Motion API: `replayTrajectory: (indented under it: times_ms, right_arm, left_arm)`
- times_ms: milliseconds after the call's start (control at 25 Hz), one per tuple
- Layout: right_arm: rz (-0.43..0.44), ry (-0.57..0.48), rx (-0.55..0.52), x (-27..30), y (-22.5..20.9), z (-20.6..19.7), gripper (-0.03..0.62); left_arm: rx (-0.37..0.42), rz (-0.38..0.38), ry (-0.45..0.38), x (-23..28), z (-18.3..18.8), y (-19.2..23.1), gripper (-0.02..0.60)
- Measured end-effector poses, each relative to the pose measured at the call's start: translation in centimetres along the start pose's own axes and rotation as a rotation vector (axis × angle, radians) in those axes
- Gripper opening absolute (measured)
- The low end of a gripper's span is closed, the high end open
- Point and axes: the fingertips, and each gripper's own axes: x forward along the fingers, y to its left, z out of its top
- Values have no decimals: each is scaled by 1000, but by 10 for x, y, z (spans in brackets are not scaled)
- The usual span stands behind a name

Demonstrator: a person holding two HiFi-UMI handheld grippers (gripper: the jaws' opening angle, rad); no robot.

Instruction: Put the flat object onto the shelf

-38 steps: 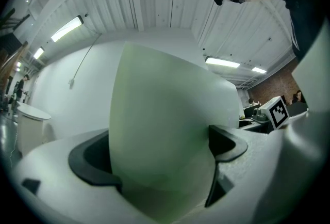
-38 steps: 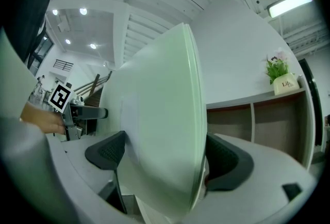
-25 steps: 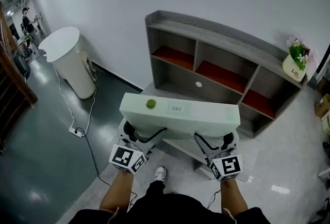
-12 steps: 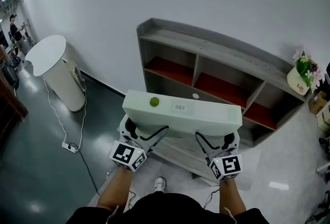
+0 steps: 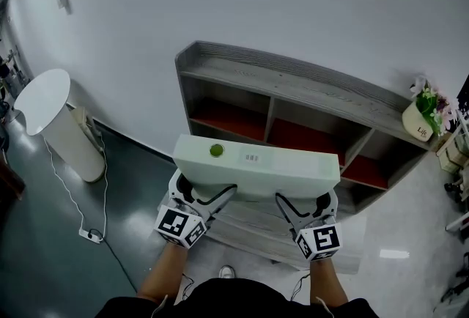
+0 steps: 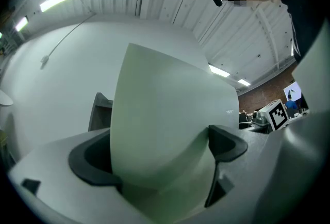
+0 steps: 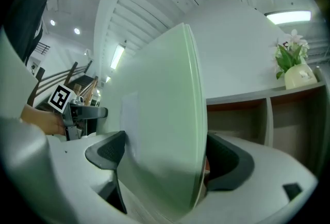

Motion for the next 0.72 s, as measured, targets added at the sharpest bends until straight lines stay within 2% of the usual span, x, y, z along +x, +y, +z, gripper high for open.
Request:
replayTrajectory:
  times_ms: [400, 720]
  right_arm:
    - [-124, 15, -43, 0, -20, 8, 497]
    - [-201, -1, -57, -11, -52, 27, 497]
  left_arm:
    - [-59, -127, -52, 41, 3, 3, 557]
    - [-62, -180, -89, 78, 19, -17, 557]
